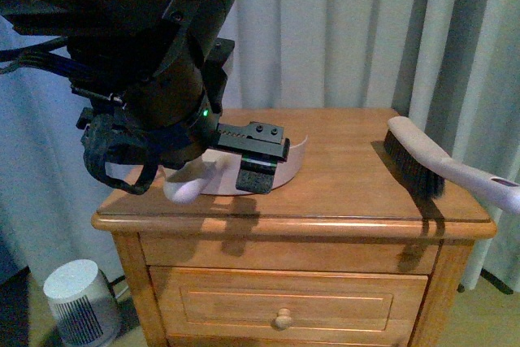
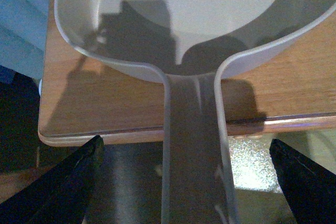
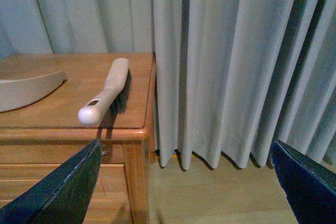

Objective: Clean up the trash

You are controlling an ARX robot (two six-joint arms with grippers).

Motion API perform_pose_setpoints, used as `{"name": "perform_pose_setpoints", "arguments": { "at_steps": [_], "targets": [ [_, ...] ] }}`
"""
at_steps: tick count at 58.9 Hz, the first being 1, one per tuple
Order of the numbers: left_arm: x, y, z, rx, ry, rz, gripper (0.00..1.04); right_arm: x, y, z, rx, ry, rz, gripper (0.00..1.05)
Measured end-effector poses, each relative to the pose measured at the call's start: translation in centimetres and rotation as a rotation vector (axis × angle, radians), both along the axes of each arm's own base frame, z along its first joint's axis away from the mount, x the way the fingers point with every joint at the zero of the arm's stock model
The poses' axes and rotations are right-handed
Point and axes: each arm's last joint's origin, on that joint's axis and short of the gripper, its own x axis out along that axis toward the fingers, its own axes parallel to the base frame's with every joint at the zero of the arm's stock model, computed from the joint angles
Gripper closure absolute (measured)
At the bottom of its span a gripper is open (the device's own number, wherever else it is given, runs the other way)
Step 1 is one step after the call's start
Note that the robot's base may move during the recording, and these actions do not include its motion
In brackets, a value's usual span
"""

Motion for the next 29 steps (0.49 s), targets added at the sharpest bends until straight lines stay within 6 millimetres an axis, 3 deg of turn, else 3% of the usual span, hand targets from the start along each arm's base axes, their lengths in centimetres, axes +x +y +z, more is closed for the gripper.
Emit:
{"name": "perform_pose_setpoints", "arguments": {
  "at_steps": [18,29],
  "targets": [
    [0.1,0.2,-0.9,0.006,0.010,0.003,0.09,0.0,0.0,0.0,0.000,0.000,0.000,0.07],
    [0.1,0.4,-1.1,0.009,0.013,0.008,0.38,0.0,0.0,0.0,0.000,0.000,0.000,0.07]
  ]
}}
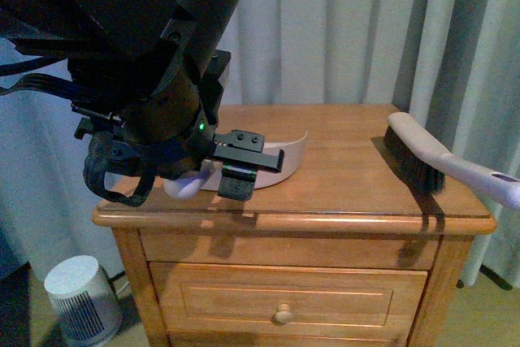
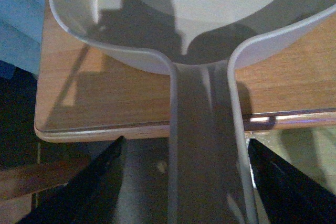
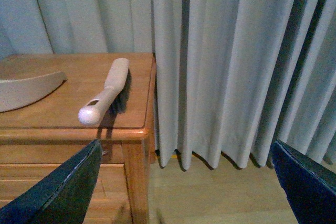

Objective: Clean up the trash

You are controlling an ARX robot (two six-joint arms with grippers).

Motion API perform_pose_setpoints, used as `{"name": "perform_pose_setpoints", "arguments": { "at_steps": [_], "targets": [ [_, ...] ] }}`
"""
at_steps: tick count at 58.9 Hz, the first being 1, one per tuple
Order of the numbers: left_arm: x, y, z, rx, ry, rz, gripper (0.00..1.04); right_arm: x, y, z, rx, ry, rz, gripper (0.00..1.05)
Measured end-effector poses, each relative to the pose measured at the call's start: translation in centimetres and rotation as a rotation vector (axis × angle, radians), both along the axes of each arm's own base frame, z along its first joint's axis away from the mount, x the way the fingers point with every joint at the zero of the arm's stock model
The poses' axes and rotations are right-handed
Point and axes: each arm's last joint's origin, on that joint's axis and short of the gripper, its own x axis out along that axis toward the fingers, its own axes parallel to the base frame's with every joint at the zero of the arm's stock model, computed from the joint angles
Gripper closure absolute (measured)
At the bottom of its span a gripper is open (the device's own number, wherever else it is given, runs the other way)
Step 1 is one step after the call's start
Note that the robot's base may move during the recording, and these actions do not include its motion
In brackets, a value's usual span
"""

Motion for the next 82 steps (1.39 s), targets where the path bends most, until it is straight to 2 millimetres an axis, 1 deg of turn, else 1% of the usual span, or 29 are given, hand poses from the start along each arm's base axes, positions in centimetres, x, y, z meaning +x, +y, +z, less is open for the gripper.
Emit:
{"name": "perform_pose_setpoints", "arguments": {
  "at_steps": [5,10,12,14,22,29,36,41,45,50,52,53,56,58,63,67,73,76,82],
  "targets": [
    [0.0,0.0,-0.1,-0.007,0.004,-0.007,0.53,0.0,0.0,0.0,0.000,0.000,0.000,0.07],
    [-0.1,0.0,-0.3,-0.010,0.005,-0.014,0.65,0.0,0.0,0.0,0.000,0.000,0.000,0.07],
    [-0.1,0.0,-0.4,-0.012,0.005,-0.017,0.72,0.0,0.0,0.0,0.000,0.000,0.000,0.07],
    [-0.1,0.0,-0.4,-0.014,0.004,-0.018,0.75,0.0,0.0,0.0,0.000,0.000,0.000,0.07],
    [-0.3,0.1,-0.4,-0.014,-0.015,-0.029,0.77,0.0,0.0,0.0,0.000,0.000,0.000,0.07],
    [-0.7,0.4,-0.2,-0.024,-0.077,-0.042,0.77,0.0,0.0,0.0,0.000,0.000,0.000,0.07],
    [-1.5,0.8,1.3,-0.046,-0.215,-0.071,0.77,0.0,0.0,0.0,0.000,0.000,0.000,0.07],
    [-2.5,1.5,3.3,-0.074,-0.369,-0.085,0.77,0.0,0.0,0.0,0.000,0.000,0.000,0.07],
    [-3.9,2.3,5.3,-0.089,-0.532,-0.095,0.77,0.0,0.0,0.0,0.000,0.000,0.000,0.07],
    [-5.8,3.3,7.2,-0.102,-0.689,-0.112,0.77,0.0,0.0,0.0,0.000,0.000,0.000,0.07],
    [-6.7,3.7,7.8,-0.109,-0.752,-0.119,0.77,0.0,0.0,0.0,0.000,0.000,0.000,0.07],
    [-7.6,4.2,8.4,-0.117,-0.809,-0.127,0.77,0.0,0.0,0.0,0.000,0.000,0.000,0.07],
    [-8.8,4.8,9.1,-0.126,-0.879,-0.137,0.77,0.0,0.0,0.0,0.000,0.000,0.000,0.07],
    [-10.0,5.4,9.6,-0.142,-0.937,-0.140,0.77,0.0,0.0,0.0,0.000,0.000,0.000,0.07],
    [-12.3,6.6,10.1,-0.175,-1.014,-0.131,0.77,0.0,0.0,0.0,0.000,0.000,0.000,0.07],
    [-13.8,7.5,10.1,-0.205,-1.041,-0.123,0.77,0.0,0.0,0.0,0.000,0.000,0.000,0.07],
    [-16.1,8.7,9.6,-0.253,-1.069,-0.118,0.77,0.0,0.0,0.0,0.000,0.000,0.000,0.07],
    [-17.7,9.5,9.3,-0.294,-1.088,-0.123,0.77,0.0,0.0,0.0,0.000,0.000,0.000,0.07],
    [-20.0,10.9,9.1,-0.365,-1.113,-0.144,0.77,0.0,0.0,0.0,0.000,0.000,0.000,0.07]
  ]
}}
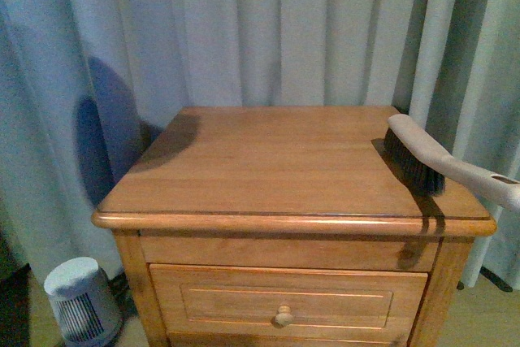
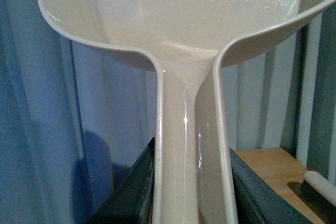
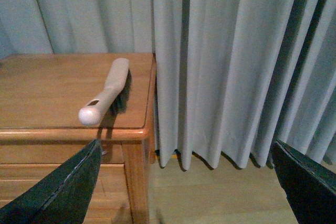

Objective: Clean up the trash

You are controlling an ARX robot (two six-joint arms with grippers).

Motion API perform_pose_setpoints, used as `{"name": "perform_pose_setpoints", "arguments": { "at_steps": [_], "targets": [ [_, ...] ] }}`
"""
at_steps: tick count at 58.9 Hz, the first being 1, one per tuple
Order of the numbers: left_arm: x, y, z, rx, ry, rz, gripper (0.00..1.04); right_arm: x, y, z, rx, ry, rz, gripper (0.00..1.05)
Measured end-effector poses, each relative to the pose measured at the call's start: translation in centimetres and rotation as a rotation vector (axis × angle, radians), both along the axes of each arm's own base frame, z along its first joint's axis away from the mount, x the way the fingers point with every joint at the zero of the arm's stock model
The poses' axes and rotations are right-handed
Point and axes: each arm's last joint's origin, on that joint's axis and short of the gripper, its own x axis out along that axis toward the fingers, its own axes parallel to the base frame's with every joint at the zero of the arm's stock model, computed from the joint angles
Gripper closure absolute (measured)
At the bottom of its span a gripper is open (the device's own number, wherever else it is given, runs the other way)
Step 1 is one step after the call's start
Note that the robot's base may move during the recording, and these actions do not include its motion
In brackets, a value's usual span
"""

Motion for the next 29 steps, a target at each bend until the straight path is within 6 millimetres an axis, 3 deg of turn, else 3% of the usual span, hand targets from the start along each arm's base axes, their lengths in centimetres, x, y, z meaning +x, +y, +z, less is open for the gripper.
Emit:
{"name": "perform_pose_setpoints", "arguments": {
  "at_steps": [9,15,18,24,29],
  "targets": [
    [-3.1,2.2,-0.2,-0.040,-0.028,-0.047,0.77,0.0,0.0,0.0,0.000,0.000,0.000,0.07],
    [-3.9,2.9,-0.2,-0.070,-0.040,-0.036,0.77,0.0,0.0,0.0,-0.002,0.001,-0.005,0.07],
    [-3.9,2.9,-0.2,-0.074,-0.038,-0.039,0.77,0.3,0.2,0.0,-0.046,0.057,-0.132,0.07],
    [-3.9,2.9,-0.2,-0.071,-0.037,-0.048,0.77,1.6,1.0,2.0,-0.071,0.099,-0.168,0.07],
    [-3.9,2.9,-0.2,-0.074,-0.036,-0.045,0.77,3.7,1.7,5.0,-0.064,0.140,-0.123,0.07]
  ]
}}
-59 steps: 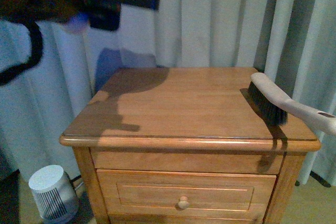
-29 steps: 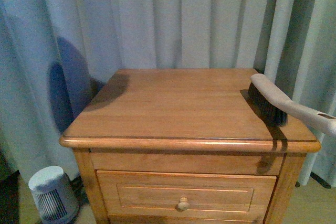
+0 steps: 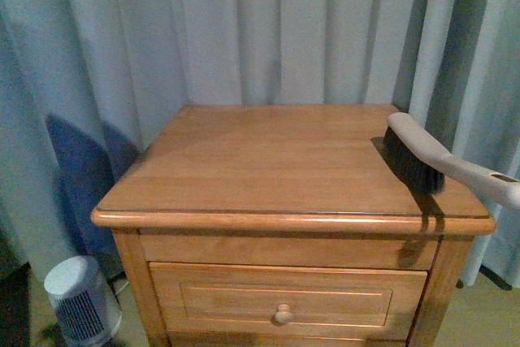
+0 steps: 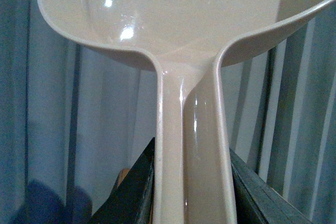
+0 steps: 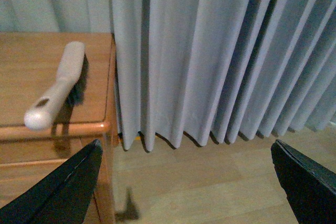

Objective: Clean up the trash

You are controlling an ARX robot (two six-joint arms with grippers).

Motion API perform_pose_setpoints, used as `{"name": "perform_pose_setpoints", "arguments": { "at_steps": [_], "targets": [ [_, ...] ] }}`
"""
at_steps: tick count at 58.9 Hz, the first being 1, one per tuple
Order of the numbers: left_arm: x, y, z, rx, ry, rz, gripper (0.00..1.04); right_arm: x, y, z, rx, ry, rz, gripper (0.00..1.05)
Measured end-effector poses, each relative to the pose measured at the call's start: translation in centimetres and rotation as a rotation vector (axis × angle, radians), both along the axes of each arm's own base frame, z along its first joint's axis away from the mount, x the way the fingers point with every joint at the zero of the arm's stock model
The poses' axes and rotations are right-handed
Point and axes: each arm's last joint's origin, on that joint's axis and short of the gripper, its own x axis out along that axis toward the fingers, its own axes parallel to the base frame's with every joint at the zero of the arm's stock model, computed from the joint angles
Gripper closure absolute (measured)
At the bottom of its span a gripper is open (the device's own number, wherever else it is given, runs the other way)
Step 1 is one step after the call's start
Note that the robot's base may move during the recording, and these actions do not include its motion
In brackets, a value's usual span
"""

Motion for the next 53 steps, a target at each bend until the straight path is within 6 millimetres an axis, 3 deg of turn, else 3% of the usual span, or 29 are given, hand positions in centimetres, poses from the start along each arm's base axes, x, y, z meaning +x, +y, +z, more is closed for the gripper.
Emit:
{"name": "perform_pose_setpoints", "arguments": {
  "at_steps": [6,18,27,32,42,53],
  "targets": [
    [0.0,0.0,0.0,-0.001,0.000,-0.001,0.77,4.6,1.6,3.6,0.065,0.131,0.050,0.07],
    [0.0,0.0,0.0,-0.001,0.000,0.001,0.77,11.1,4.2,5.0,0.177,0.340,0.081,0.07],
    [0.0,0.0,0.0,-0.001,0.000,0.001,0.77,15.3,6.2,4.2,0.276,0.438,0.082,0.07],
    [0.0,0.0,0.0,-0.001,0.000,0.001,0.77,17.3,7.6,2.7,0.312,0.511,0.080,0.07],
    [0.0,0.0,0.0,-0.001,0.000,0.001,0.77,19.4,9.4,-0.2,0.343,0.608,0.052,0.07],
    [0.0,0.0,0.0,-0.001,0.000,0.001,0.77,20.4,10.2,-0.9,0.351,0.632,0.009,0.07]
  ]
}}
